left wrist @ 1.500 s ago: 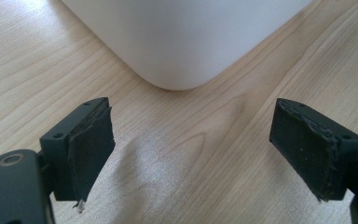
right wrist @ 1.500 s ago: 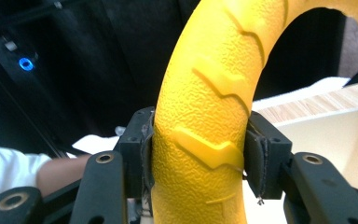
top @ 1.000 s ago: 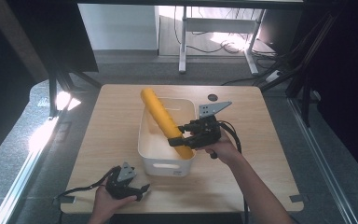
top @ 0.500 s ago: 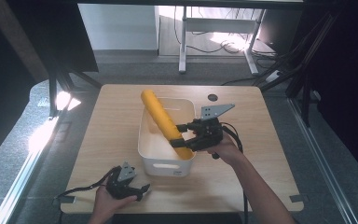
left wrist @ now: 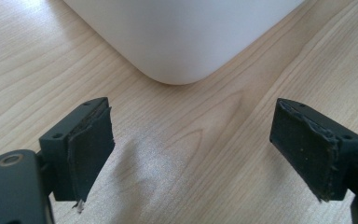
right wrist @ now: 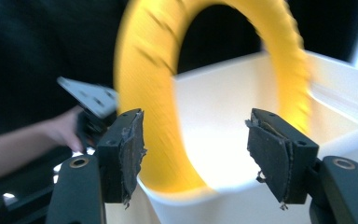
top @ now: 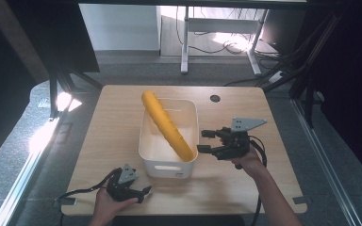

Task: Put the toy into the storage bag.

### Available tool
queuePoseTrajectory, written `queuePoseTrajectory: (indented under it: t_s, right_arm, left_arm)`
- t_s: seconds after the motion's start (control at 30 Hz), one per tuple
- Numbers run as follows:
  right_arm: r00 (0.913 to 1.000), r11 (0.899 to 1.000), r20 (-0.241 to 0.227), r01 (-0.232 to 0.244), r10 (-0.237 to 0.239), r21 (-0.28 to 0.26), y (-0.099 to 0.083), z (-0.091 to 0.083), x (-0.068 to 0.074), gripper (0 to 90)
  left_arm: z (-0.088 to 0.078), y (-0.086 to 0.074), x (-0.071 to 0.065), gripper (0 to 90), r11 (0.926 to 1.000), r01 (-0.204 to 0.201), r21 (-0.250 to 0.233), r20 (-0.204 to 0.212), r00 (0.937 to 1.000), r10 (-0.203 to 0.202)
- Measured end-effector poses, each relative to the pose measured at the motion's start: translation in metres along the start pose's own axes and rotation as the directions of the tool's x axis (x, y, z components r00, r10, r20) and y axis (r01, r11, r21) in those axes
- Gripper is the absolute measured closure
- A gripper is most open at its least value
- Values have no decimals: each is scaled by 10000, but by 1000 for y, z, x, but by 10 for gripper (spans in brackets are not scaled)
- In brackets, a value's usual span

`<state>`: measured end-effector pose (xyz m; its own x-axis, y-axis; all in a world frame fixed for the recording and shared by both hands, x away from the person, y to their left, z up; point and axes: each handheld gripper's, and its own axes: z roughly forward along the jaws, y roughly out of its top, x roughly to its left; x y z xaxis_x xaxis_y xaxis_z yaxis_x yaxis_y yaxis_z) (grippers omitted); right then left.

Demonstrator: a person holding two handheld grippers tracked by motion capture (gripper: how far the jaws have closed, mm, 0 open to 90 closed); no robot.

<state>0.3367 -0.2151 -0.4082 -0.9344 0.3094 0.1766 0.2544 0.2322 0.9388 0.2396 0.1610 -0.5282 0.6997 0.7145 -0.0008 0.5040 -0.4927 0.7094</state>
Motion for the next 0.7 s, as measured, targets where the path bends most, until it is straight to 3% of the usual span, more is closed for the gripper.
queuePoseTrajectory:
  t_s: [0.13, 0.3, 0.6, 0.7]
  right_arm:
    - [9956, 9998, 925, -143, 132, 108, -22, -14, -10, 368]
    - [9858, 9983, 1582, -582, 567, 48, -45, -29, -22, 370]
    - [9664, 9898, 2336, -1258, 1071, 664, -83, -44, -34, 369]
    - [9609, 9876, 2469, -1443, 1251, 615, -87, -45, -37, 371]
  left_arm:
    - [1, 0, 0, 136, 10000, -45, 54, -13, 10000, 45]
    - [1, -1, -1, 136, 10000, -17, 76, -38, 10000, 17]
    - [1, -1, -2, 136, 10000, 6, 22, -60, 10000, -6]
    - [0, -1, -1, 136, 10000, 3, 17, -65, 10000, -3]
